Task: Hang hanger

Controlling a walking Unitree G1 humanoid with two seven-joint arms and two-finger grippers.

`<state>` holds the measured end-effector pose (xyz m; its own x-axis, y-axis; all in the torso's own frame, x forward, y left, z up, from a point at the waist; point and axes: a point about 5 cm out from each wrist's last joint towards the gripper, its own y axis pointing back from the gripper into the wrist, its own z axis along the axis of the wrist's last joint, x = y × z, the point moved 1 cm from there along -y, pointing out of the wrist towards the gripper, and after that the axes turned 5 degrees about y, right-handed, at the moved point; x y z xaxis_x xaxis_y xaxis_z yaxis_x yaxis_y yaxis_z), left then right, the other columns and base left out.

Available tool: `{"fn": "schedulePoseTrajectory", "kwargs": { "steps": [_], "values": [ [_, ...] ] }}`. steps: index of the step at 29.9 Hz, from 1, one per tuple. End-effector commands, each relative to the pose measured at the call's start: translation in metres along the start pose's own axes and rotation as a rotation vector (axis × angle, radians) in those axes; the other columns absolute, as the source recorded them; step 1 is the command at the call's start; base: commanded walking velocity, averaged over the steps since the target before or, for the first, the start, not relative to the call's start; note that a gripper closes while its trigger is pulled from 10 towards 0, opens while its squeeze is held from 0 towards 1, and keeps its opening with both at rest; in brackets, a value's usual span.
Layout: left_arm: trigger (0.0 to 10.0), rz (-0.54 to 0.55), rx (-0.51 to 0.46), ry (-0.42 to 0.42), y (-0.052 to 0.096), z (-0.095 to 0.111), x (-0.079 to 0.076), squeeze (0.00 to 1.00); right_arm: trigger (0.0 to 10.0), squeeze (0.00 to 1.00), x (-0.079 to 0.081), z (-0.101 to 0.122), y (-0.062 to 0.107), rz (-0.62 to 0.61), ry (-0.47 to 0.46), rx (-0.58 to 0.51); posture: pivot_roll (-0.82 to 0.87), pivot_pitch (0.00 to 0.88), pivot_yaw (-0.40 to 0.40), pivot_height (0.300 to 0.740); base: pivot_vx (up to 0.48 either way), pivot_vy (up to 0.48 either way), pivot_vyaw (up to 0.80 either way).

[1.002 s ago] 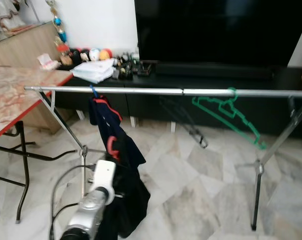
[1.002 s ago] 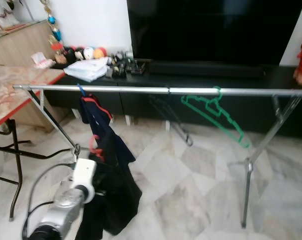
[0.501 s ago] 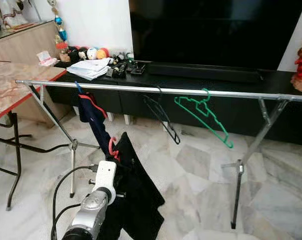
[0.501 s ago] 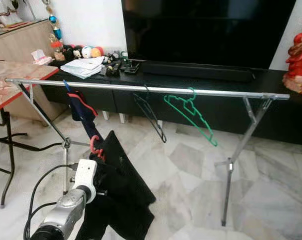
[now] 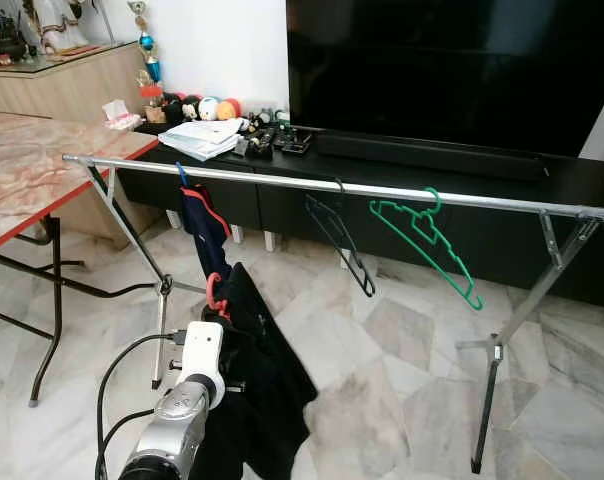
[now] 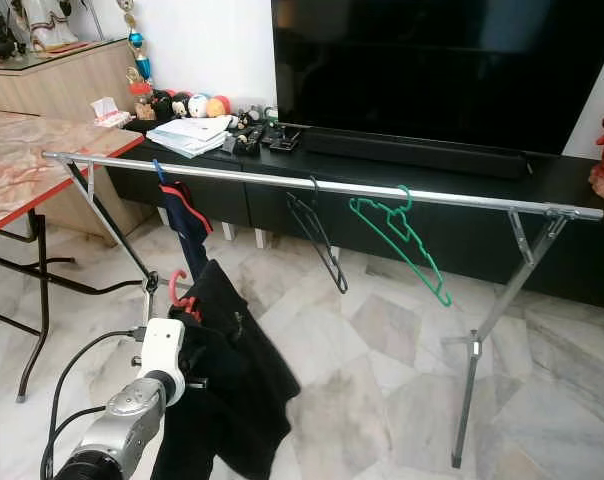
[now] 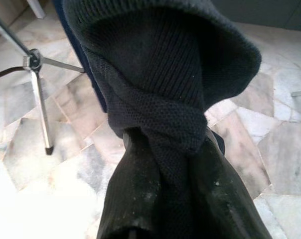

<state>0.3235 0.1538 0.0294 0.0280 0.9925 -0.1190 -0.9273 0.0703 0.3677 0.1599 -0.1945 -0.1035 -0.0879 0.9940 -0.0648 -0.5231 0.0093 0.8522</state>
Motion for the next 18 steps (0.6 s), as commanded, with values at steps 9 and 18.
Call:
{"fn": "schedulePoseTrajectory", "kwargs": {
  "steps": [9, 18],
  "values": [
    [10.0, -0.025, -0.048, -0.014, -0.0029, 0.0126, -0.002, 0.0, 10.0, 0.0, 0.0017, 0.0002, -0.0001, 0.003, 0.014, -0.002, -0.1, 0.0, 0.07, 0.74, 0.317, 0.0, 0.0],
    [10.0, -0.03, -0.045, -0.014, -0.003, 0.012, -0.0024, 0.0, 10.0, 0.0, 0.0032, 0.0009, -0.0003, 0.024, 0.023, -0.003, -0.1, 0.0, 0.07, 0.74, 0.346, 0.0, 0.0]
  ]
}}
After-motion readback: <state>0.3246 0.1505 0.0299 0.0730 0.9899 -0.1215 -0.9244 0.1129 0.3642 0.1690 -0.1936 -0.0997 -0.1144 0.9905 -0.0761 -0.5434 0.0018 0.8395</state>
